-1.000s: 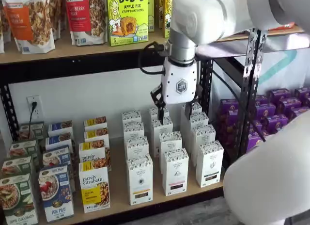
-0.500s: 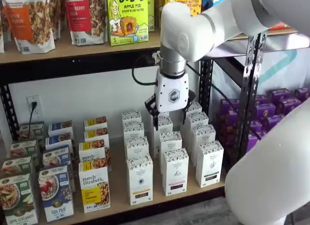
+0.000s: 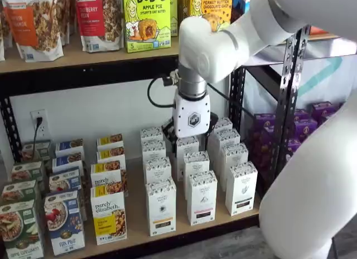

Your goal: Pick up the white box with a yellow strip in the middle, on the bottom shelf, the fourth box from the left

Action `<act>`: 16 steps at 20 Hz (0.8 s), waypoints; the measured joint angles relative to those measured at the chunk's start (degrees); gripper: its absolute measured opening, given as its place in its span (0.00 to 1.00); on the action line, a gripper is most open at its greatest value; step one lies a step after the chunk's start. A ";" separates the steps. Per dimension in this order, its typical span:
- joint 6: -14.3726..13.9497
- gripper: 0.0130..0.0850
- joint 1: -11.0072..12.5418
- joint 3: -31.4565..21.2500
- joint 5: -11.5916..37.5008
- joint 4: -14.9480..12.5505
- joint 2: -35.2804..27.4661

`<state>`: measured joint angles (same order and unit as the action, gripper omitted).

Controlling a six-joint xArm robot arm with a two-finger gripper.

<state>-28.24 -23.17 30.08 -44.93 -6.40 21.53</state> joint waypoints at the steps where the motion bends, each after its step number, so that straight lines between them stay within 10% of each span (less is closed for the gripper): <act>1: -0.09 1.00 0.03 0.11 0.57 -0.12 -0.94; 16: -0.26 1.00 -1.29 0.06 15.32 2.20 -17.80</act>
<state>-28.50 -24.46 30.14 -29.61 -4.19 3.73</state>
